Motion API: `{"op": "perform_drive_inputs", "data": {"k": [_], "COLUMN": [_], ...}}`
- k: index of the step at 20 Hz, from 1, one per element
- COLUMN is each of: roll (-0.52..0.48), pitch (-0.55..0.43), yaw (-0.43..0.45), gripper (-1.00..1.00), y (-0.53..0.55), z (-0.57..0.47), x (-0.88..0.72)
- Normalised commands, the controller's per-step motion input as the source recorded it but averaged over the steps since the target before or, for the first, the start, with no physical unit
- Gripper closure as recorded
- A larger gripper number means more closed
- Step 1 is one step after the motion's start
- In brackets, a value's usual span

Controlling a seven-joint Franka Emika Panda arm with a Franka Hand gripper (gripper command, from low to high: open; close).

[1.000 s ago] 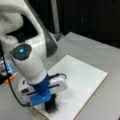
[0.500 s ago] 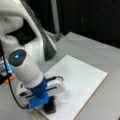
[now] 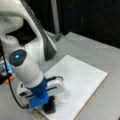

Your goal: Erasing curve lines

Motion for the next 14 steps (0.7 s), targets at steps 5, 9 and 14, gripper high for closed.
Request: {"op": "perform_drive_inputs", "data": {"k": [5,9,14], "roll": [-0.039,-0.003,0.068], "pitch": [-0.151,-0.158,-0.128], "yaw": [-0.110,-0.143,-0.183], "gripper": [1.00,1.00,1.00], "y": [0.35,0.34,0.28], "z": [-0.33,-0.43,-0.53], "x": [-0.08,0.04,0.19]}}
